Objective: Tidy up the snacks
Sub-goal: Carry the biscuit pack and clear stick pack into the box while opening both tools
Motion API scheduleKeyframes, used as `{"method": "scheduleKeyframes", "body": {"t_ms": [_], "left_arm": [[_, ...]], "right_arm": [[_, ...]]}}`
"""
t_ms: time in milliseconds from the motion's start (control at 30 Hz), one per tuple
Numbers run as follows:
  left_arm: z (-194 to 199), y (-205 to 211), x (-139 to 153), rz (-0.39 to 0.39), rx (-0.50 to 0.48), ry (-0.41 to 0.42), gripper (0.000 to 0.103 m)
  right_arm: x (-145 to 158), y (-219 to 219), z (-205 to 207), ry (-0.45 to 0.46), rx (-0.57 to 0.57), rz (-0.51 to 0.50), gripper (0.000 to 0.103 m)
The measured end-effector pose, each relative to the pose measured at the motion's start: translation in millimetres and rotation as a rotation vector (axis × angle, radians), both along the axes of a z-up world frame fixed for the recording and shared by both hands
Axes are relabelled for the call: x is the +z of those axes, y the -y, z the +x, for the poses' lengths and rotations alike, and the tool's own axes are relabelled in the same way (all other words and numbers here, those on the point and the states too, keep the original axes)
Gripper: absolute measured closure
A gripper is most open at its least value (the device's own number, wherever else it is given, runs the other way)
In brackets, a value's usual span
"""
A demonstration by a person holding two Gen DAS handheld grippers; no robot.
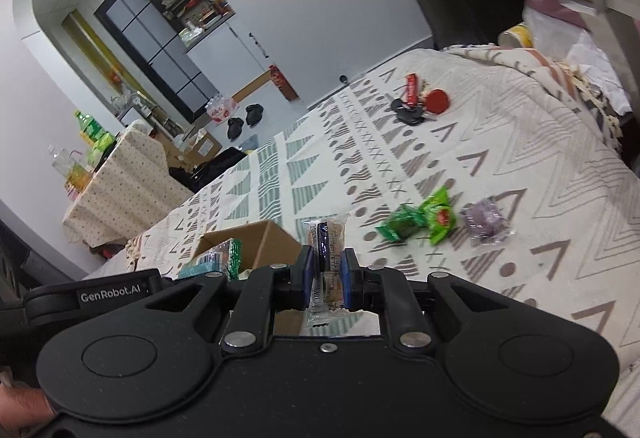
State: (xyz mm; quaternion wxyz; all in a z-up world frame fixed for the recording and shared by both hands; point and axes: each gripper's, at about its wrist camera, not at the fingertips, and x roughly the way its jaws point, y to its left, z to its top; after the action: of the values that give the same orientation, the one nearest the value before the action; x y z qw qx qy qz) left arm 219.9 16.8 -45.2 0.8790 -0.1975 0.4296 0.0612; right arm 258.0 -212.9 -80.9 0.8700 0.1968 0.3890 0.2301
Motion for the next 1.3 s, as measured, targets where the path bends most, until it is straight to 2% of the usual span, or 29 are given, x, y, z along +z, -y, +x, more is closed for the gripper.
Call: {"method": "scheduleKeyframes", "body": {"t_ms": [367,800,1067,1167,1233,1300], "left_arm": [[-1,-59,1,-0.02,0.066,0.006,0.055],[19,-113,-19,-0.064,0.109,-0.036,0.055],[29,-137,-24,-0.089,0.156,-0.061,0.047],[28,-140,-21,-0.076,0.153,-0.053,0.041],[28,-141,-21,-0.074,0.158,-0.058,0.035],[27,-141,-23,-0.065,0.163,-0.067,0.03]], "right_arm": [[5,-63,7,-0.001,0.083,-0.025,0.089],[1,-127,24,-0.036,0.142,-0.054,0.088],[-1,-147,35,-0.051,0.147,-0.057,0.087],[-3,-149,36,-0.054,0.135,-0.057,0.081],[-5,-150,36,-0.062,0.128,-0.062,0.059],[-4,-148,34,-0.053,0.126,-0.082,0.056]]}}
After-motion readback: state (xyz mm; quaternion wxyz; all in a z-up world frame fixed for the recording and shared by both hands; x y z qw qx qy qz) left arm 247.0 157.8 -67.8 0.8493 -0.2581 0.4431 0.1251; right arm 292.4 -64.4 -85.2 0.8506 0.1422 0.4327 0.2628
